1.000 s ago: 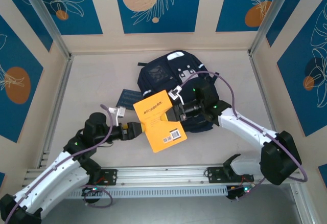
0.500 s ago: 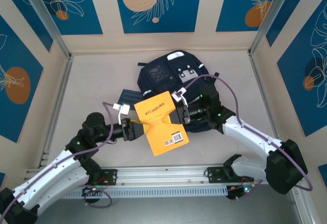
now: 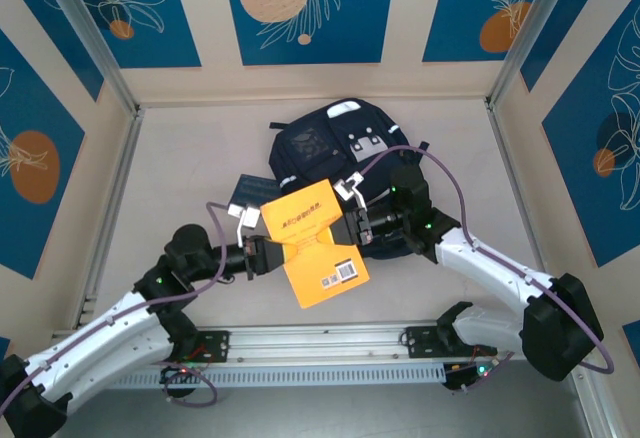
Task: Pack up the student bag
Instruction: Pass the book.
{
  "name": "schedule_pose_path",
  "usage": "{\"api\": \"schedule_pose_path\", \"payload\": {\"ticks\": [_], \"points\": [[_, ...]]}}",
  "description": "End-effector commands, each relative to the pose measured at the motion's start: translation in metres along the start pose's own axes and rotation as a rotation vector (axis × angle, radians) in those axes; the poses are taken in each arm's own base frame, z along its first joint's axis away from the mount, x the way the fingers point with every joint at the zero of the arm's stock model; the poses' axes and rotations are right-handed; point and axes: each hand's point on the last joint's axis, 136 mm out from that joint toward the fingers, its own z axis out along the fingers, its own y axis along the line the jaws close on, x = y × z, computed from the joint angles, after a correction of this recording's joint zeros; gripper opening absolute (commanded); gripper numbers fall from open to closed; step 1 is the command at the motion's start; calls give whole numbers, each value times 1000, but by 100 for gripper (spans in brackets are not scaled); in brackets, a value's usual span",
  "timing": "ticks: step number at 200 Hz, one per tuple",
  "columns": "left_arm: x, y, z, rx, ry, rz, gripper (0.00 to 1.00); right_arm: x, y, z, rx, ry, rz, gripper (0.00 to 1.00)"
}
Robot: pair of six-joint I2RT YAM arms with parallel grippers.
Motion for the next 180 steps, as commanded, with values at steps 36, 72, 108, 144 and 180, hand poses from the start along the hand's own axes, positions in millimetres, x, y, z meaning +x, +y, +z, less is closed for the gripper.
{"api": "schedule_pose_path", "payload": {"ticks": [36, 72, 108, 144, 180], "points": [[-31, 12, -17, -44, -263, -11, 0, -18, -42, -19, 258, -222, 59, 76], [-57, 38, -57, -78, -596, -152, 0, -26, -56, -53, 325, -542, 106, 97], [-61, 58, -85, -102, -757, -272, 0, -25, -56, -73, 262, -765, 177, 99], [-59, 64, -86, -100, -767, -314, 0, -24, -54, -51, 238, -740, 204, 99], [-60, 59, -81, -89, -744, -325, 0, -31, -41, -15, 169, -665, 179, 99]]}}
